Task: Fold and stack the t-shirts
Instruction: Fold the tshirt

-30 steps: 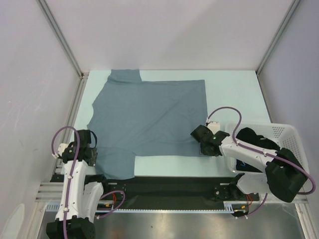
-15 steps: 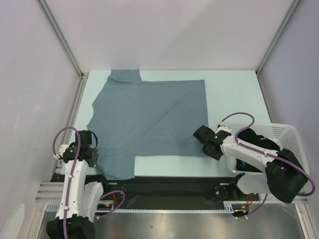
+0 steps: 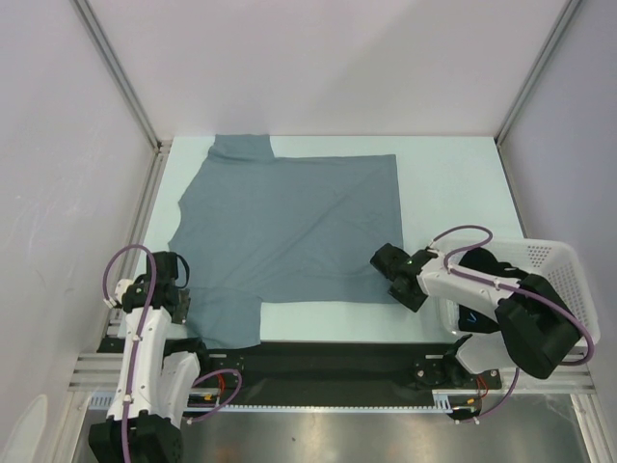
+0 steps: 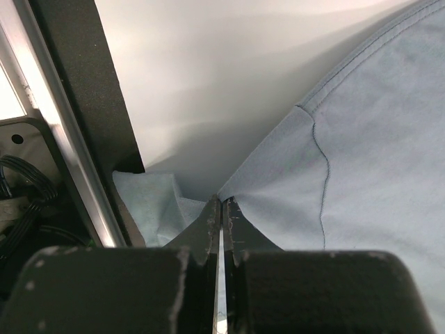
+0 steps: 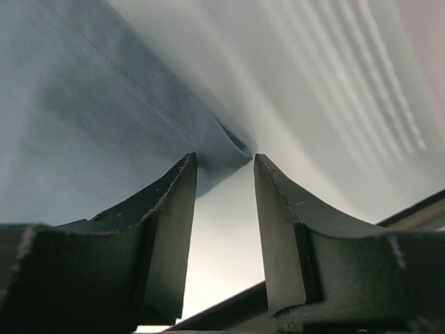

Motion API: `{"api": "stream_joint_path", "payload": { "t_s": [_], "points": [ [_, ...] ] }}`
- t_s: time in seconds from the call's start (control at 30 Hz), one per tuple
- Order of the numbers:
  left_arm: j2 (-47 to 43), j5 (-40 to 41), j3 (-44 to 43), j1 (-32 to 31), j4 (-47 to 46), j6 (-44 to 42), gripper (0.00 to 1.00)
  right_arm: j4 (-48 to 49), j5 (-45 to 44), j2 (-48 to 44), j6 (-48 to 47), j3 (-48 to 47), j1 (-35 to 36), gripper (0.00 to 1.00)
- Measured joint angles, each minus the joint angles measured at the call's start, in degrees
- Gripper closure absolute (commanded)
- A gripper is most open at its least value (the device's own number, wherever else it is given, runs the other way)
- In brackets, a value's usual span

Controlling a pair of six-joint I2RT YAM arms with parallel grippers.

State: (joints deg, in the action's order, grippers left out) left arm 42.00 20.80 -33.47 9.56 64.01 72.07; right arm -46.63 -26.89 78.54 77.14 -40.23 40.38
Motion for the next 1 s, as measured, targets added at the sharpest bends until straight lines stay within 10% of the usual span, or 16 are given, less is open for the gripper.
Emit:
{"api": "stream_joint_path", "payload": {
  "t_s": [0.4,1.0],
  "points": [
    [0.3,0.0,0.0,0.1,0.0,0.1,1.00,5.7,0.4,-0.6,0.3,2.2,-2.1,1.00],
    [-8.4,-0.6,-1.3,0.1,6.6,1.8,0.99,0.2,-2.0,-9.2,-18.4,2.4,-1.0,1.00]
  ]
}}
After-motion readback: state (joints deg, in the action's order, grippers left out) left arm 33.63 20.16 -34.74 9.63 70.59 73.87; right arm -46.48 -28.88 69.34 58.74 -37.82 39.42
